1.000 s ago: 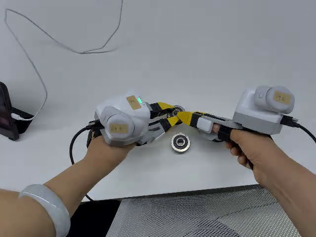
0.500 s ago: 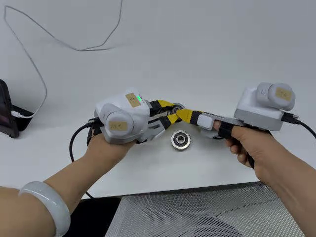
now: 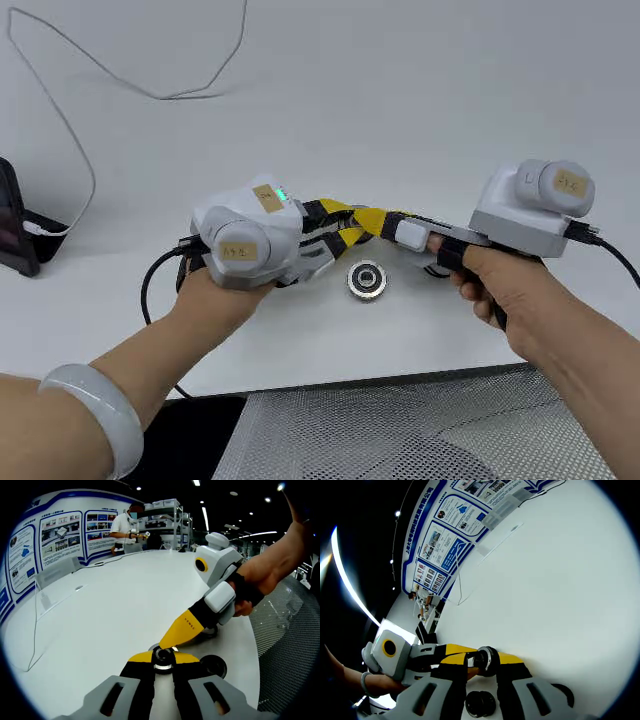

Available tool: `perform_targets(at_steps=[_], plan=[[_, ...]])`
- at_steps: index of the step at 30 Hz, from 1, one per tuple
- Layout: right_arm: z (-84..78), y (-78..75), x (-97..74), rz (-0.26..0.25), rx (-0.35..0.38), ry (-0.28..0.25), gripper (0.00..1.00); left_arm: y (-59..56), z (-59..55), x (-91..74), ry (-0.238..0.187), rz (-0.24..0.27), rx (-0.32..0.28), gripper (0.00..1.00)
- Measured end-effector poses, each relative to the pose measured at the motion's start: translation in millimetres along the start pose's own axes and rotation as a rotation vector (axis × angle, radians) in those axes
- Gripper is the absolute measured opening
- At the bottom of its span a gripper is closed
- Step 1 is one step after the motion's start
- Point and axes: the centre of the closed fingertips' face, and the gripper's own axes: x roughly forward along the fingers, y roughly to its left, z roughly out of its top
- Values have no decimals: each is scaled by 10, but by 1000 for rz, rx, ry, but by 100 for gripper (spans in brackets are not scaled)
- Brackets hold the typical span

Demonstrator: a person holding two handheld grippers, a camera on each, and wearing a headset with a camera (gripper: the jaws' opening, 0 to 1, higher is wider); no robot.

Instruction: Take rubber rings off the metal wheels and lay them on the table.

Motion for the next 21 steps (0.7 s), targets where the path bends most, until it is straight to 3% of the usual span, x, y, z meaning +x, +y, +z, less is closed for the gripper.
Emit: perform_targets(at_steps=[15, 16, 18, 21], plan=[[20, 31, -36, 24, -21, 11, 21, -32, 2, -15, -1, -8, 6, 13], [56, 34, -45, 28, -32, -7, 19, -32, 2, -16, -1, -8, 7, 13], [26, 51, -83, 37, -35, 11, 16, -31, 0, -17, -2, -9, 5, 13], [13, 2, -81, 14, -54, 18, 17, -29, -2, -17, -2, -9, 6, 13]])
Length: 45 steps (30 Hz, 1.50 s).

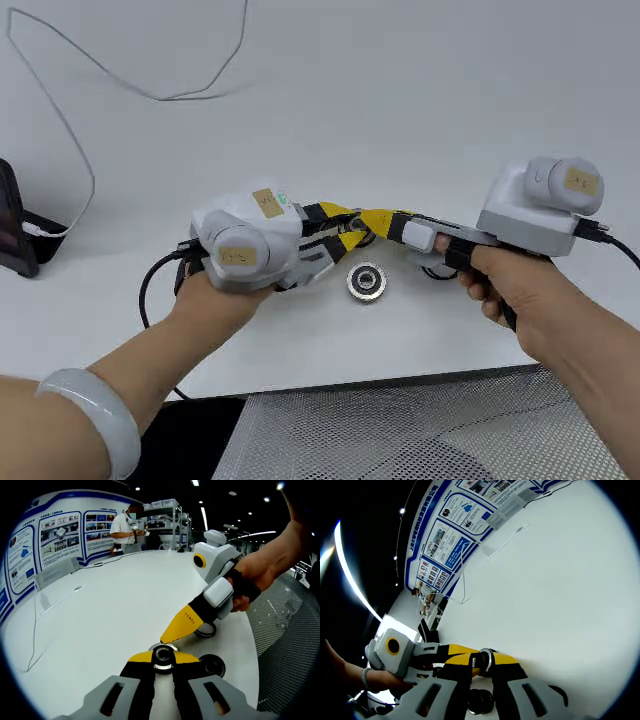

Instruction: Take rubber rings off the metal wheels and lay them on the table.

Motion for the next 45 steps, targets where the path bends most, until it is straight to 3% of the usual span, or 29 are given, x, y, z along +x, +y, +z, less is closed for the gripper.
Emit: perform_targets(at_steps=[17, 33, 45], plan=[[-135, 27, -7, 11, -21, 38, 24, -2, -1, -1, -2, 0, -1, 13], [-105, 8, 25, -6, -6, 31, 26, 0, -6, -1, -1, -1, -1, 13], [-131, 62, -2, 19, 23, 49, 27, -1, -11, -4, 0, -4, -1, 13]])
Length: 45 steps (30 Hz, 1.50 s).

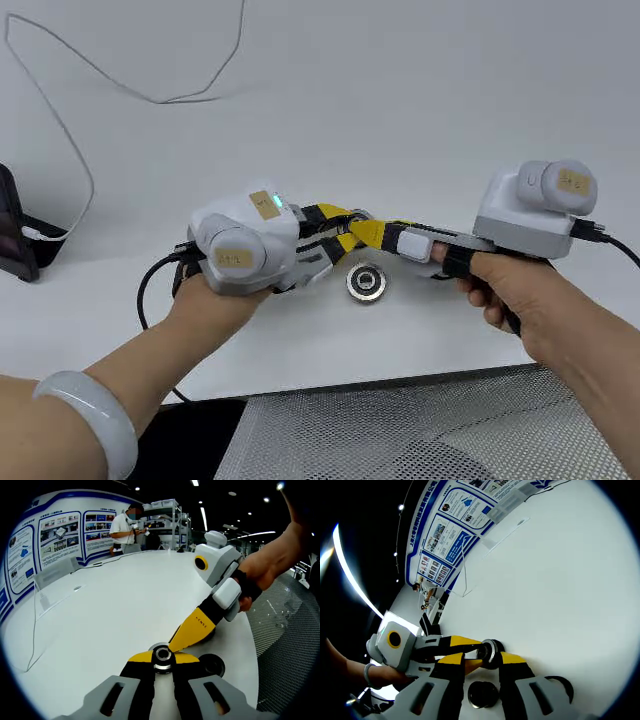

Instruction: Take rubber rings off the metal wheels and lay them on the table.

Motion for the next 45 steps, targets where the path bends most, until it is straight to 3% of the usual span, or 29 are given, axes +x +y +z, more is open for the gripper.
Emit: perform_targets(at_steps=[5, 15, 41, 45], plan=[[-14, -9, -13, 3, 31, 4, 26, 4, -6, 2, -1, 0, 0, 13], [27, -44, -14, -25, 11, -23, 30, -4, 0, 3, 3, -3, 1, 13], [-31, 8, -5, 7, 22, 17, 31, -11, 3, -4, -1, -3, -7, 13], [-12, -7, 8, 3, 32, 4, 30, -7, 0, -7, 0, -2, -7, 13]])
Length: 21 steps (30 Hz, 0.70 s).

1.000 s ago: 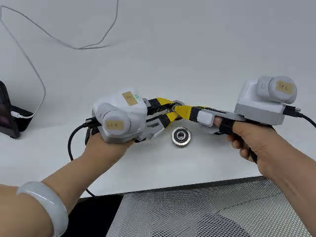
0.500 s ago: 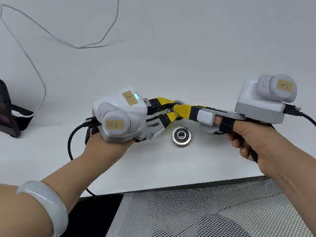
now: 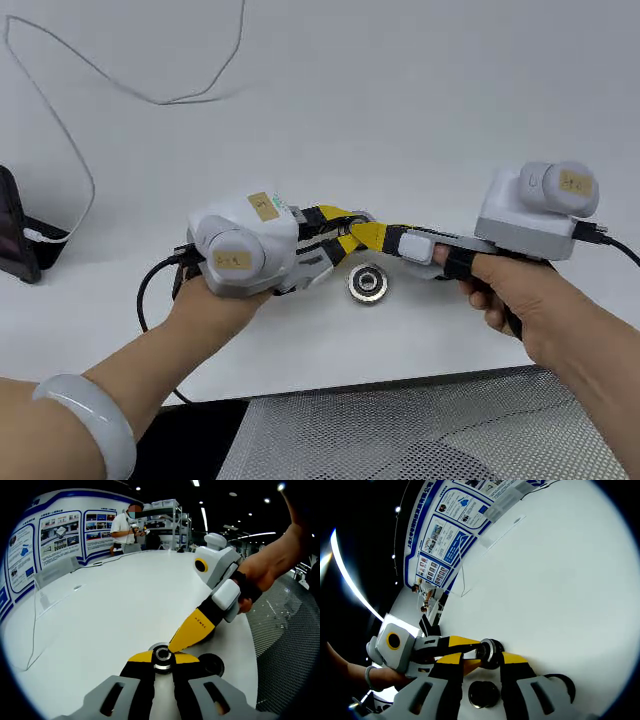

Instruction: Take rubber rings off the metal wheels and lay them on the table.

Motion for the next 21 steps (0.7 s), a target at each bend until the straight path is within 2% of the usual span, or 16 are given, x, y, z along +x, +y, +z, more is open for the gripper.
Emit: perform_targets(at_steps=[4, 6, 7, 12, 21], plan=[[-18, 57, -12, 25, 10, 16, 32, -3, -3, -4, -1, -1, 0, 13], [-15, 44, -6, 20, 10, 13, 32, -2, -6, -6, -1, -1, -1, 13], [16, 13, 10, 6, -6, -8, 31, -4, -5, -6, -1, -1, -1, 13], [6, 62, -17, 30, 19, 0, 31, -4, -11, -17, 1, -2, 0, 13], [-4, -4, -18, 7, 2, 1, 22, -8, -18, -23, 1, -3, 1, 13]])
